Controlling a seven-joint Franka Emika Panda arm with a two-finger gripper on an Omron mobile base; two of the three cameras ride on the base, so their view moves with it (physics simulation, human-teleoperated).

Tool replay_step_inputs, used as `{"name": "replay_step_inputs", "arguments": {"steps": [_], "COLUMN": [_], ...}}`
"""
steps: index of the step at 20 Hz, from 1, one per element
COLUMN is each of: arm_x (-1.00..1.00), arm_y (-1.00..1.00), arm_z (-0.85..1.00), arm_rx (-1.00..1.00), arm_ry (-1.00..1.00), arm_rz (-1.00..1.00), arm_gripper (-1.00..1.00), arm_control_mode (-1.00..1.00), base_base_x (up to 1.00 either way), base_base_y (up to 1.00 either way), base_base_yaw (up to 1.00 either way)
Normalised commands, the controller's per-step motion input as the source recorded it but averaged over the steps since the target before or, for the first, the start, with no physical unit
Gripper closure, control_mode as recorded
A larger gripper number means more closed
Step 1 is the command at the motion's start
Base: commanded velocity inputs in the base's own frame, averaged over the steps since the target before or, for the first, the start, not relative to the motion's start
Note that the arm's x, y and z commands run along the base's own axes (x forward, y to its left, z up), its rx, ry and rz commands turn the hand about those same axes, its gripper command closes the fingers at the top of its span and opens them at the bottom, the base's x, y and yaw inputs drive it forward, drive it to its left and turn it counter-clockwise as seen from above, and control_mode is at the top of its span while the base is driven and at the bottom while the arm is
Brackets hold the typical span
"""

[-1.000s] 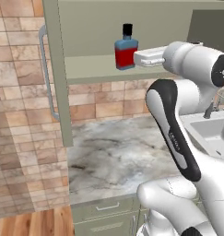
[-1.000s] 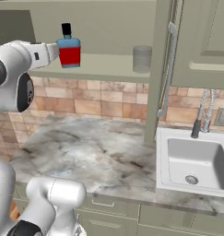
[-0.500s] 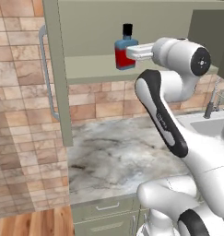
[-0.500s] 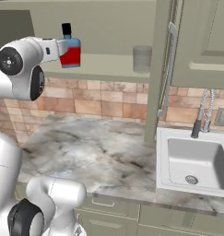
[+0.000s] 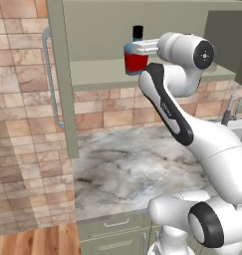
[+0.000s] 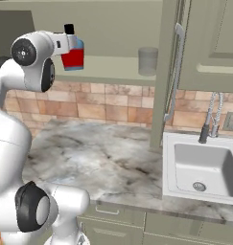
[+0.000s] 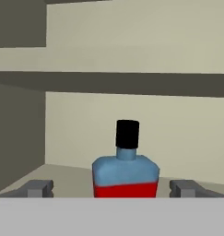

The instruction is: There is a bowl on the dining counter. Grab a lemon wedge from the fridge and place it in the bowl. Then get the liquor bottle and glass cup from the cabinet and place them next to the bowl.

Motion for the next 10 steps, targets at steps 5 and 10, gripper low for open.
{"name": "replay_step_inputs", "arguments": {"steps": [5, 10], "arm_x": [0.29, 0.16], "arm_y": [0.00, 0.00], "arm_z": [0.03, 0.00], "arm_rx": [0.00, 0.00], "arm_ry": [0.00, 0.00], "arm_rz": [0.00, -0.01], "arm_gripper": [-1.00, -1.00], "arm_control_mode": [-1.00, -1.00], "base_base_x": [0.00, 0.00], "base_base_y": [0.00, 0.00], "base_base_yaw": [0.00, 0.00]}}
